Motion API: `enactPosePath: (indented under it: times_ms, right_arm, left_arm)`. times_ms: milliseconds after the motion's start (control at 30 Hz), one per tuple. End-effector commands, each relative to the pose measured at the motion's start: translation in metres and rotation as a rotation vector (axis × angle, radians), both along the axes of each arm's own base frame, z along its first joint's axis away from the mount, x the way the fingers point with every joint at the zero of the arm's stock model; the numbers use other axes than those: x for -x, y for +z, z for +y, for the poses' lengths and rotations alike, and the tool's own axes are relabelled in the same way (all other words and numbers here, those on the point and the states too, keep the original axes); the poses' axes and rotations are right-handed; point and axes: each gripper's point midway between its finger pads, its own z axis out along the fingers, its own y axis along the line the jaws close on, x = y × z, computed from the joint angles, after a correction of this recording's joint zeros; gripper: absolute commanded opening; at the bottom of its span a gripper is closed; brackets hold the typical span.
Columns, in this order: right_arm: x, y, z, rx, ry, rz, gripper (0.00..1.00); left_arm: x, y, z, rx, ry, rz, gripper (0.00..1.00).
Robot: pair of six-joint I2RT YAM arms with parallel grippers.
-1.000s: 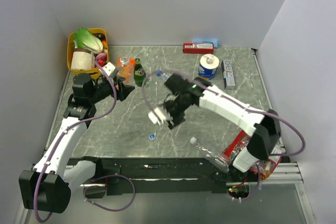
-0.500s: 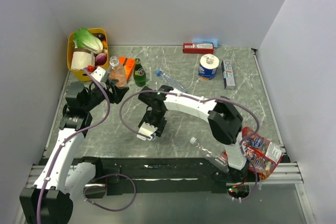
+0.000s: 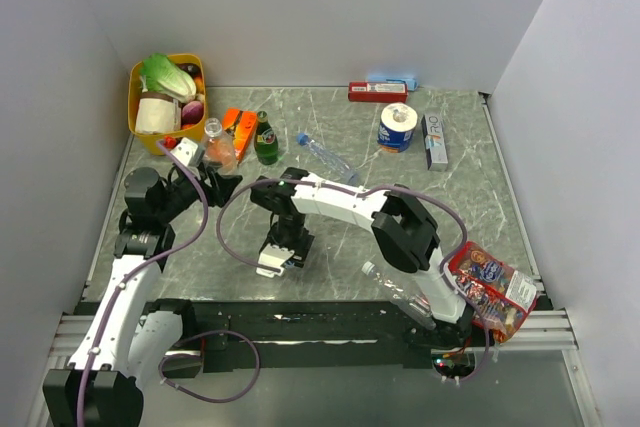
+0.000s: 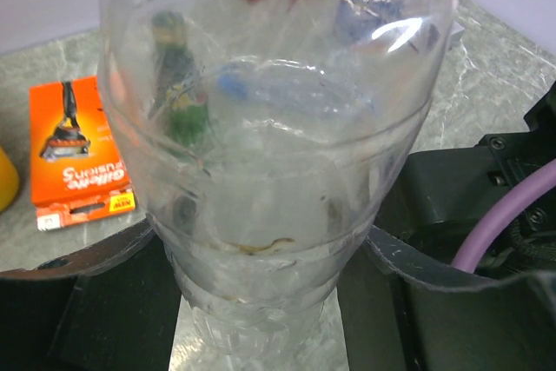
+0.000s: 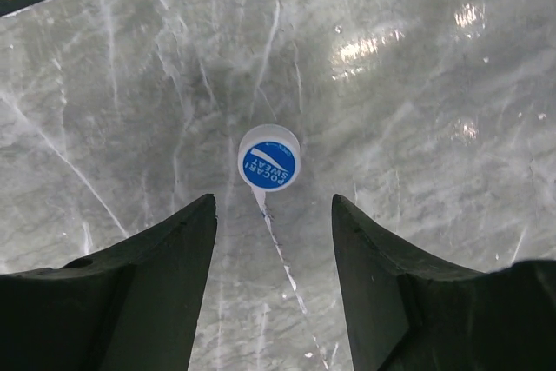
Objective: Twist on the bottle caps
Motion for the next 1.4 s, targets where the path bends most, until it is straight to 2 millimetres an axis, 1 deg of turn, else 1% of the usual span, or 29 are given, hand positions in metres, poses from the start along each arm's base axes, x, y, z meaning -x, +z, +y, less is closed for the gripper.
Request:
enactPosePath:
  times_ms: [0,133,267,500,733,900,933,967,1133,1200,1233,1267,1300,1333,1367]
  right_arm:
    - [0.009,-0.001,-0.005,0.037,0.022,0.018,0.63]
    - [0.013,-0.005,0.001,0.044,-0.015,0.034,0.63]
    - [0.016,-0.011,0.006,0.055,-0.026,0.044,0.58]
    - [0.019,-0.019,0.003,0.083,-0.045,0.054,0.51]
    - [0.017,-0.02,0.004,0.061,-0.058,0.038,0.5]
    - [0.014,-0.018,0.013,0.007,-0.071,0.018,0.46]
    - [0.015,-0.02,0.012,0.006,-0.074,0.021,0.45]
    - [0.015,-0.017,0.014,-0.008,-0.075,0.018,0.43]
    - [0.015,-0.013,0.018,-0.064,-0.095,0.009,0.4]
    - [0.014,-0.008,0.019,-0.081,-0.118,0.007,0.36]
    - [0.013,-0.003,0.018,-0.093,-0.132,0.004,0.35]
    - [0.01,0.002,0.022,-0.122,-0.146,0.002,0.33]
    - [0.005,0.007,0.02,-0.127,-0.188,0.006,0.32]
    - [0.001,0.02,0.021,-0.152,-0.21,-0.003,0.32]
    - [-0.002,0.028,0.016,-0.147,-0.236,-0.001,0.31]
  left_arm:
    - [0.003,0.013,-0.002,0.032,-0.011,-0.037,0.01]
    - [0.002,0.011,-0.001,0.029,-0.01,-0.034,0.01]
    - [0.003,0.01,-0.001,0.03,-0.012,-0.03,0.01]
    - [0.005,0.007,-0.001,0.029,-0.011,-0.027,0.01]
    - [0.005,0.006,-0.001,0.034,-0.011,-0.024,0.01]
    - [0.004,0.007,-0.001,0.038,-0.015,-0.028,0.01]
    - [0.004,0.007,-0.002,0.038,-0.016,-0.024,0.01]
    - [0.004,0.008,-0.002,0.038,-0.018,-0.026,0.01]
    - [0.004,0.007,-0.003,0.038,-0.026,-0.022,0.01]
    - [0.003,0.005,-0.004,0.038,-0.033,-0.019,0.01]
    - [0.002,0.003,-0.004,0.03,-0.038,-0.018,0.01]
    - [0.002,0.002,-0.005,0.023,-0.047,-0.017,0.01]
    - [0.003,0.002,-0.006,0.014,-0.061,-0.018,0.01]
    - [0.002,-0.005,-0.008,-0.012,-0.083,-0.009,0.01]
    - [0.002,-0.005,-0.009,-0.046,-0.109,-0.028,0.01]
